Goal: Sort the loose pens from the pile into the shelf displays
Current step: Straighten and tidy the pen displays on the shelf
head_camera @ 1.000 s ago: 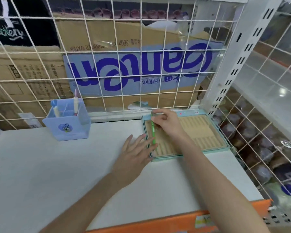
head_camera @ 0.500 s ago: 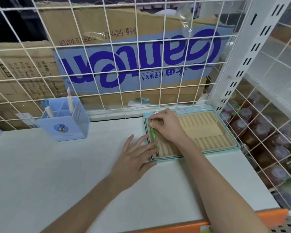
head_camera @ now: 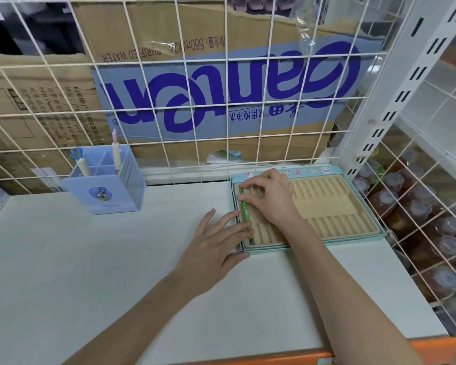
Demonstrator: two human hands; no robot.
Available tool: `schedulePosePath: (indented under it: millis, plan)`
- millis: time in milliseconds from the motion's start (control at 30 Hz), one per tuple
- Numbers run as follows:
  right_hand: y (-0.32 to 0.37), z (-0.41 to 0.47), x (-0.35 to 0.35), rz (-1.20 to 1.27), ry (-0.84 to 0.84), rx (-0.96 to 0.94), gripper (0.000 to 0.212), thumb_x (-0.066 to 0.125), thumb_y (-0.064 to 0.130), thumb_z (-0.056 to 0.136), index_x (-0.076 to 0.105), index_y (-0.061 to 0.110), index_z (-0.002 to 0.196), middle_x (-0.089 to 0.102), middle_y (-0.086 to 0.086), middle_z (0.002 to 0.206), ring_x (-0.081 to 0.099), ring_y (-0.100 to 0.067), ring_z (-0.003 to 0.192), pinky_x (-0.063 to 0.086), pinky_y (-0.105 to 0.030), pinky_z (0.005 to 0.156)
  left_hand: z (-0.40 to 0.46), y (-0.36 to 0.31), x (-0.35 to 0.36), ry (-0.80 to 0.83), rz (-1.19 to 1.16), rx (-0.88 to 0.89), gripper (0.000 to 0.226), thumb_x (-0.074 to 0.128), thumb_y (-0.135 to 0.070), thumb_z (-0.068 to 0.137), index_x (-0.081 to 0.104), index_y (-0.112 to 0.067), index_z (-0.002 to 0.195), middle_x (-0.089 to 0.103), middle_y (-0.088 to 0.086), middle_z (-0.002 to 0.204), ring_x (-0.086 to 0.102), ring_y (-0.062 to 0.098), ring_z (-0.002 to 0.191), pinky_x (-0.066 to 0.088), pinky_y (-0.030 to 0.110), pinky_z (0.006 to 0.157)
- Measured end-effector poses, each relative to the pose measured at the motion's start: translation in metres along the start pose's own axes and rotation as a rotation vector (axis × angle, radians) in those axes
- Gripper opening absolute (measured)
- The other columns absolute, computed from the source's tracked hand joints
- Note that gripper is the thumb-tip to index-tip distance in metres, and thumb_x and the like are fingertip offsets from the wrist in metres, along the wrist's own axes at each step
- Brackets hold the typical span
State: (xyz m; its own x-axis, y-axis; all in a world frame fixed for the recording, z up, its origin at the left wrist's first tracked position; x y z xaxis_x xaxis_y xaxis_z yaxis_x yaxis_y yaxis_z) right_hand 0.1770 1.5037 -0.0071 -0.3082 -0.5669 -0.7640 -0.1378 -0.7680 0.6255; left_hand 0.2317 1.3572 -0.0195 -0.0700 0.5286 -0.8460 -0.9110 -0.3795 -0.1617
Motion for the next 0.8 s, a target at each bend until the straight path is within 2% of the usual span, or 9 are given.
schedulePosePath:
  millis: [200, 367, 500, 600, 700, 800]
  plan:
    - [-0.002, 0.003, 0.003, -0.054, -0.013, -0.035, 0.029, 0.071, 0.046, 0.074, 0.069, 0.033, 0.099, 0.041, 0.005, 0.099, 0.039, -0.02, 0.107, 0.02, -0.027, 0.084, 0.001, 0.001, 0.001, -0.005, -0.004, 0.0, 0.043, 0.035, -0.042, 0.097, 0.064, -0.015, 0.113, 0.062, -0.005, 0.123, 0.041, 0.014, 0.127, 0.018, 0.046, 0.109]
    - [-0.002, 0.002, 0.006, -0.104, -0.009, -0.074, 0.028, 0.067, 0.048, 0.077, 0.067, 0.034, 0.101, 0.043, 0.005, 0.1, 0.037, -0.019, 0.105, 0.02, -0.029, 0.083, 0.0, 0.001, 0.003, -0.002, 0.008, 0.002, 0.035, 0.042, -0.039, 0.094, 0.061, -0.017, 0.114, 0.061, -0.006, 0.123, 0.043, 0.013, 0.126, 0.018, 0.048, 0.109]
    - [-0.001, -0.001, 0.004, -0.111, 0.004, -0.06, 0.027, 0.065, 0.047, 0.079, 0.067, 0.035, 0.103, 0.048, 0.002, 0.105, 0.037, -0.019, 0.105, 0.019, -0.027, 0.081, -0.001, 0.002, 0.005, 0.052, -0.016, -0.025, 0.037, 0.039, -0.041, 0.095, 0.056, -0.019, 0.119, 0.058, -0.006, 0.127, 0.041, 0.015, 0.129, 0.018, 0.047, 0.11]
    - [0.005, -0.004, 0.002, -0.118, 0.038, -0.033, 0.027, 0.065, 0.044, 0.082, 0.066, 0.033, 0.106, 0.049, 0.001, 0.107, 0.038, -0.02, 0.107, 0.022, -0.028, 0.084, -0.002, 0.003, 0.005, 0.131, -0.123, -0.053, 0.04, 0.038, -0.04, 0.096, 0.044, -0.023, 0.131, 0.05, -0.007, 0.137, 0.031, 0.013, 0.135, 0.013, 0.038, 0.114]
    - [0.014, -0.003, 0.001, -0.182, 0.112, -0.001, 0.026, 0.064, 0.04, 0.084, 0.066, 0.03, 0.108, 0.052, -0.003, 0.111, 0.042, -0.024, 0.109, 0.031, -0.033, 0.093, -0.01, 0.006, -0.006, 0.193, -0.303, -0.09, 0.047, 0.039, -0.038, 0.096, 0.027, -0.03, 0.141, 0.029, -0.011, 0.15, 0.016, 0.004, 0.141, 0.003, 0.024, 0.116]
    - [0.029, 0.001, -0.014, -0.168, 0.083, 0.06, 0.022, 0.065, 0.031, 0.086, 0.067, 0.022, 0.106, 0.06, -0.01, 0.11, 0.057, -0.028, 0.101, 0.044, -0.036, 0.09, -0.032, 0.025, -0.042, 0.135, -0.328, -0.137, 0.046, 0.04, -0.036, 0.096, 0.027, -0.033, 0.141, 0.027, -0.015, 0.15, 0.017, -0.001, 0.14, 0.005, 0.02, 0.115]
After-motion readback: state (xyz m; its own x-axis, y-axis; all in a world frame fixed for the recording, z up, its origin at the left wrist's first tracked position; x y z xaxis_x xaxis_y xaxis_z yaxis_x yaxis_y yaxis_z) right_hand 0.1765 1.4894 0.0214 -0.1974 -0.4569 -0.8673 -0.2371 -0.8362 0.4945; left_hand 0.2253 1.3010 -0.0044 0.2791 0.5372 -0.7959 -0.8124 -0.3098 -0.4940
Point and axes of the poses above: each hand's wrist, its own z-axis towards the middle knuckle, its own x-axis out of the palm, y = z × x, the point moved 8 cm from there along z, towards the middle knuckle
